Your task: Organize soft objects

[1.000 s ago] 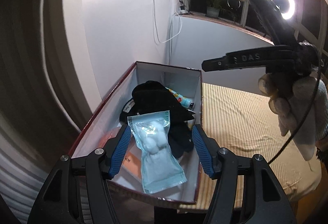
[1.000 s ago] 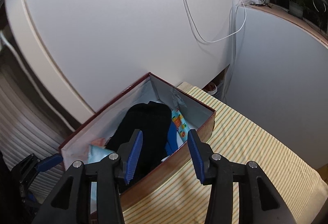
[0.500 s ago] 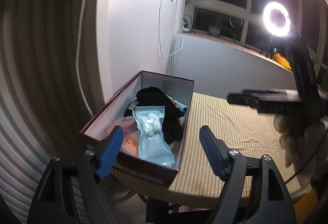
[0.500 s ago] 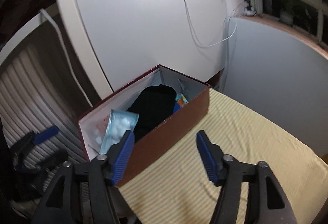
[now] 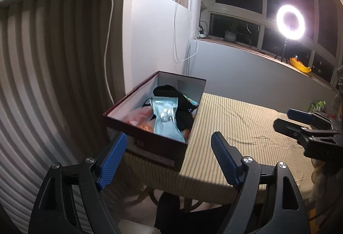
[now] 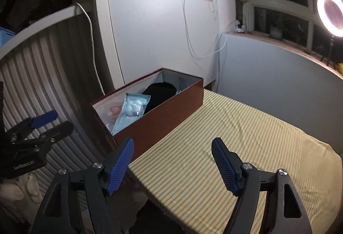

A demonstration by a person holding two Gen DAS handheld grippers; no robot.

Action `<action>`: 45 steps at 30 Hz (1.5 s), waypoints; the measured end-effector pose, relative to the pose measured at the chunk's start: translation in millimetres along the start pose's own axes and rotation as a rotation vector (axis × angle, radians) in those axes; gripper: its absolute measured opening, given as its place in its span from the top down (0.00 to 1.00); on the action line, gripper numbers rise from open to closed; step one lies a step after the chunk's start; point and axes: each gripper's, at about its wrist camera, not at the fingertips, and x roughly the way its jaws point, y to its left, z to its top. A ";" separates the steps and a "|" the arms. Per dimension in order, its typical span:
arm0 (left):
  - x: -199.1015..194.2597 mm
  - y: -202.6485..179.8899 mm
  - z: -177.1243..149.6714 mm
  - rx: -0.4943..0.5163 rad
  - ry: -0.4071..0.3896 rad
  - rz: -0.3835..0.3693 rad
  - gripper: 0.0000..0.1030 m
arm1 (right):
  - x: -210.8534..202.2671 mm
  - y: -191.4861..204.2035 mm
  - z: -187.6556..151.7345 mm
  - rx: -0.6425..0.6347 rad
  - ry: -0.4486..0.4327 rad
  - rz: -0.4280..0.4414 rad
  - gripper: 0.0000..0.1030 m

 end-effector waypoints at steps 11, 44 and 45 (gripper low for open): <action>-22.1 -1.5 -1.1 -0.001 -0.047 0.017 0.21 | -24.8 5.3 -11.0 0.026 -0.019 -0.001 0.28; -20.5 -10.9 -5.7 0.008 -0.034 0.010 0.21 | -20.4 2.0 -28.2 0.032 0.008 -0.024 0.28; -20.4 -10.8 -5.7 0.007 -0.032 0.009 0.21 | -20.0 2.0 -28.6 0.031 0.009 -0.023 0.28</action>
